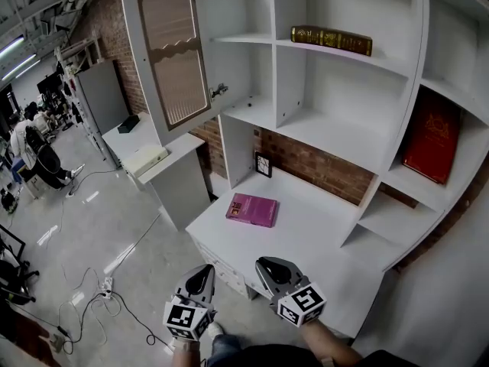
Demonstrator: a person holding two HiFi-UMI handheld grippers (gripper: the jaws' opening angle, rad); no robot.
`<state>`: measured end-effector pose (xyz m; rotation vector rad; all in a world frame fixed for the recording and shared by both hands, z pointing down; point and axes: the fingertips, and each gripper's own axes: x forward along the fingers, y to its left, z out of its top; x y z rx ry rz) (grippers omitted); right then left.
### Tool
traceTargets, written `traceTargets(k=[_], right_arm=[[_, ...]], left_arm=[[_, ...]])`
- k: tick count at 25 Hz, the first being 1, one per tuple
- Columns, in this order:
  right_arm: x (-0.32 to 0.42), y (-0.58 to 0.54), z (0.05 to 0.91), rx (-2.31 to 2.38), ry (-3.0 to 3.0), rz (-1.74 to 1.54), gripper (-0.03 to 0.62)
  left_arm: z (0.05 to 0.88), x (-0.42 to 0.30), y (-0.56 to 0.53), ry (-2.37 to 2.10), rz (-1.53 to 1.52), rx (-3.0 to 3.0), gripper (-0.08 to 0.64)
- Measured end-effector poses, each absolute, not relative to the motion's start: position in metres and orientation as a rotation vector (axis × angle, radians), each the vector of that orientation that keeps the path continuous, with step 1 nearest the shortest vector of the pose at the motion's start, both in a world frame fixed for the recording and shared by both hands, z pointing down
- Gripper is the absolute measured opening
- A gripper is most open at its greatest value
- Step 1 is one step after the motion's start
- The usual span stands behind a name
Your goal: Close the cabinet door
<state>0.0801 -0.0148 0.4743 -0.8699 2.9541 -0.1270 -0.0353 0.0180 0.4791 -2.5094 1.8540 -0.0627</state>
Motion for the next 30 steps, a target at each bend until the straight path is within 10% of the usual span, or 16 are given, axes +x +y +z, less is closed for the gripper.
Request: traceTargets(k=[30], right_arm=[[-0.153,-0.219,0.421,-1.153,2.864,-0.003,0.037]], left_arm=[[0.413,-0.293,-0.204,1.668,0.085,-2.528,0.011]])
